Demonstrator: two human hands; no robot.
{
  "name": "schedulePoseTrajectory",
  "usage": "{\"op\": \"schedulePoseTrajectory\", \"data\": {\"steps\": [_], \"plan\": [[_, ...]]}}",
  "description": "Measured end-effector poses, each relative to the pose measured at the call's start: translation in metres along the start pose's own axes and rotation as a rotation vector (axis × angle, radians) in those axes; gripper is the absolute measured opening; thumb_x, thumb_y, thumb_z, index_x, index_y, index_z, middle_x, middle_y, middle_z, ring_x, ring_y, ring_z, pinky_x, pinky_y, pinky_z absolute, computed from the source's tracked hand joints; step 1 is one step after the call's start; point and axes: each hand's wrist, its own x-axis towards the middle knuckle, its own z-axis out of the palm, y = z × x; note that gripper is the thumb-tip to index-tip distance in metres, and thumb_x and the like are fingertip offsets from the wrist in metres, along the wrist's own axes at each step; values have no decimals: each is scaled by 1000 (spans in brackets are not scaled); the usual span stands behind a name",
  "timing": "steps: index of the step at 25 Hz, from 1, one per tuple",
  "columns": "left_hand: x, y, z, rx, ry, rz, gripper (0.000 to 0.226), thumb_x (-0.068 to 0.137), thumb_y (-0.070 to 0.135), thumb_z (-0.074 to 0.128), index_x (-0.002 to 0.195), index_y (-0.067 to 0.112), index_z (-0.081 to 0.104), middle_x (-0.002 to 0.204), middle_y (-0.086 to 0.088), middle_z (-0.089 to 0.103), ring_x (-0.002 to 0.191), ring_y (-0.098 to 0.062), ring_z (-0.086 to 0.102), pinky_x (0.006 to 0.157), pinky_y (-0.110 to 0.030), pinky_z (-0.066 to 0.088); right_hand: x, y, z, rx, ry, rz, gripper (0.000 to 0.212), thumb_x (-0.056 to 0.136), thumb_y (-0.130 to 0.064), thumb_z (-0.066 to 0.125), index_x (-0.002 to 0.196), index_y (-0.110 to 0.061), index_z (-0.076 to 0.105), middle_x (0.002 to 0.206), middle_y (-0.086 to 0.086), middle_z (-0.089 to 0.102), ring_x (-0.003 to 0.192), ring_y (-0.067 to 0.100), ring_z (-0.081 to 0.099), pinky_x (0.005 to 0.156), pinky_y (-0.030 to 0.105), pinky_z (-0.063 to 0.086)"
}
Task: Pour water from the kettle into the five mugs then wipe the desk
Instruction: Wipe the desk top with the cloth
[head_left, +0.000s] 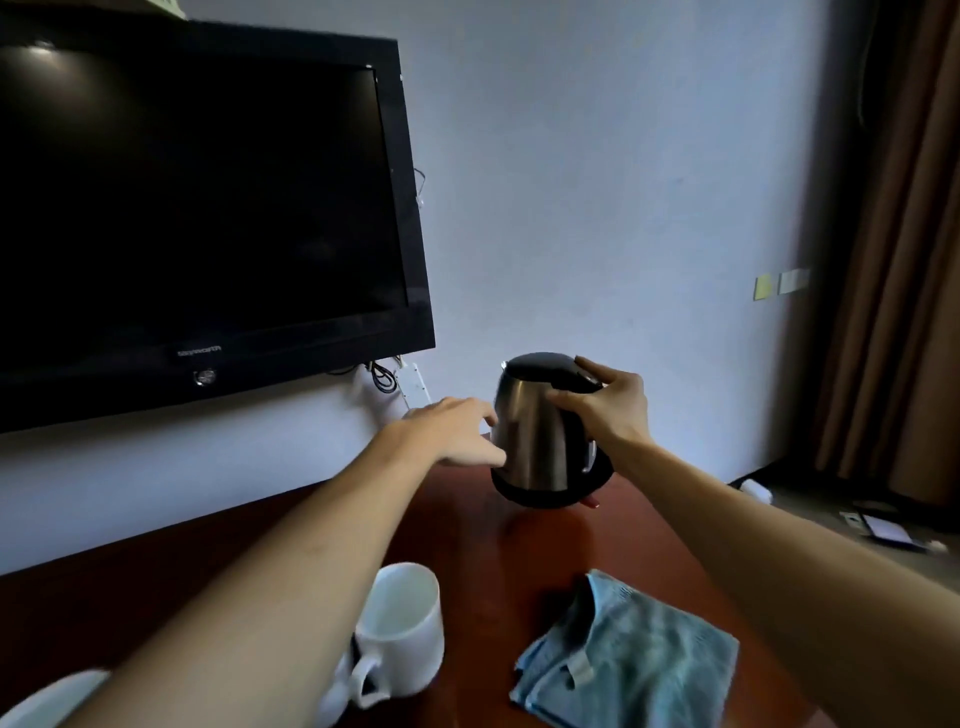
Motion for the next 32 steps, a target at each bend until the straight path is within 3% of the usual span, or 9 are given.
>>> {"op": "schedulePoseTrajectory", "data": {"steps": [7,11,16,20,22,24,25,28,32], "plan": [[85,7,54,43,-111,23,57,72,49,63,127,37,55,130,1,59,117,-31,58,98,-43,50,67,73,32,-67,-14,-3,75,59,-36,90,130,-23,69,120,-2,74,107,12,69,94,33,58],[75,7,68,45,-120,37,53,81,45,66,132,34,56,133,1,56,122,-29,57,90,-36,43,75,71,26,-179,-116,14,81,61,-42,85,136,-23,64,115,-1,73,101,16,72,84,31,60],[11,8,43,16,-87,19,54,87,42,64,139,36,53,142,1,54,128,-27,54,97,-37,42,25,50,-2,-618,-163,115,96,84,-51,70,158,-21,18,143,21,50,131,43,49,100,47,45],[-65,23,35,-36,-30,43,54,87,41,64,139,35,54,142,-1,55,129,-28,54,98,-36,41,-68,49,-34,-822,-414,-39,60,90,-52,66,139,-19,55,130,19,62,123,40,56,93,43,48],[-95,34,48,-62,-18,65,52,85,41,64,136,36,57,140,0,57,129,-29,55,101,-37,43,-110,54,-46,-929,-550,-35,75,87,-69,57,143,-19,54,141,18,55,134,39,49,106,47,43],[-126,44,69,-84,-29,79,51,85,39,64,136,35,57,142,0,56,129,-29,55,102,-40,44,-148,61,-55,-1037,-634,-11,110,69,-98,29,151,-26,44,152,14,47,140,38,42,112,48,37],[-139,48,80,-91,-34,96,51,86,37,64,136,33,57,143,-1,56,128,-29,56,101,-39,44,-165,65,-57,-1089,-662,8,112,68,-100,21,154,-31,39,157,12,41,143,38,38,115,48,33],[-167,58,120,-104,-46,116,49,89,33,63,138,28,58,143,-3,57,129,-30,56,97,-38,45,-200,79,-59,-1161,-621,10,75,95,-75,26,160,-37,21,170,5,15,154,35,13,122,50,15],[-178,59,159,-144,-78,99,43,95,32,55,137,25,56,144,-6,55,129,-34,55,94,-40,45,-216,77,-59,-1143,-617,10,72,97,-71,26,160,-38,15,171,7,7,156,33,6,124,48,10]]}}
